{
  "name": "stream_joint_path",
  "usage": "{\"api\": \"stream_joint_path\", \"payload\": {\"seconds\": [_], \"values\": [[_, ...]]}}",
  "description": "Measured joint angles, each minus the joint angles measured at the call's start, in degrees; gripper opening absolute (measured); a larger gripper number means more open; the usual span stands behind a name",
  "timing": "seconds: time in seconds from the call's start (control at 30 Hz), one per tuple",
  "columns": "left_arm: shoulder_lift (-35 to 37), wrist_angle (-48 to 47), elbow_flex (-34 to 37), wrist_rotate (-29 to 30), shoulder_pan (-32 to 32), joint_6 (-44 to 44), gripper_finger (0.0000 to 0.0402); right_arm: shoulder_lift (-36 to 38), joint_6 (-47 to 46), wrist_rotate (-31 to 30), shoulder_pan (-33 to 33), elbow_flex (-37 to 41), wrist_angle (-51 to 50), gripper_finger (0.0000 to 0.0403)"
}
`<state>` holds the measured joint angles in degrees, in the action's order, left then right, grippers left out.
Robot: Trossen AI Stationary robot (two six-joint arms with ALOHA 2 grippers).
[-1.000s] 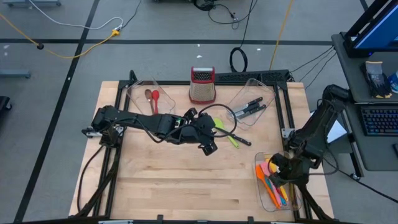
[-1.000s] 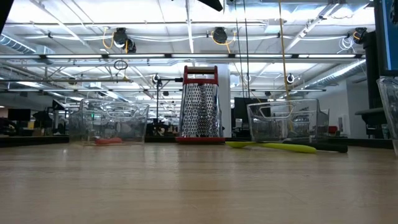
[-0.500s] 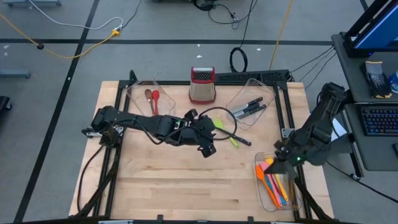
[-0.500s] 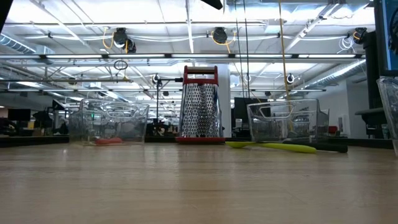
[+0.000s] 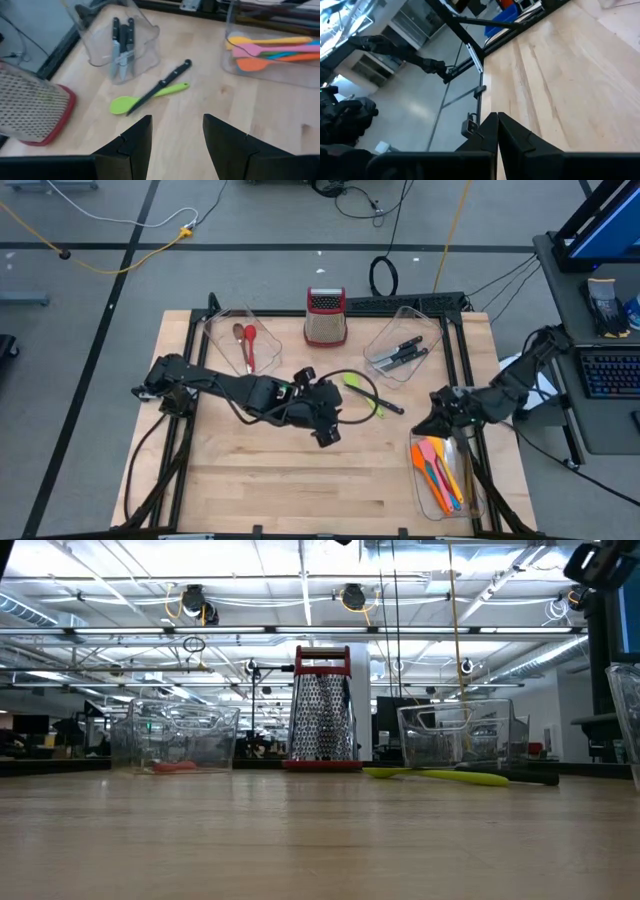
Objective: Pick & Place Kitchen Items
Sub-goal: Put the black kitchen knife into the top right transparent bin
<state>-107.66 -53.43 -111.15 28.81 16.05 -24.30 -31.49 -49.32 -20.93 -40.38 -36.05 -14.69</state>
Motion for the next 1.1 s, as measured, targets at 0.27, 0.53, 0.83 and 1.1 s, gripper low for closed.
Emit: {"api": "stream_joint_path", "payload": {"seconds": [0.27,0.53,0.83,1.1], "values": [[1.68,12.17,8.79,-4.71,-0.26,1.09,0.0177,-1.56,3.42,10.33,9.61,0.02,0.86,0.0001],[10.27,23.49,22.03,-6.5,-1.44,3.09,0.0177,-3.67,11.4,17.05,17.71,0.01,3.45,0.0001],[23.21,34.39,39.57,-8.04,-2.74,4.16,0.0177,-10.37,20.5,24.86,29.39,0.0,3.27,0.0001],[32.53,34.6,50.07,-12.74,-3.89,5.41,0.0177,-17.12,25.33,31.63,40.42,-0.07,4.38,0.0001]]}}
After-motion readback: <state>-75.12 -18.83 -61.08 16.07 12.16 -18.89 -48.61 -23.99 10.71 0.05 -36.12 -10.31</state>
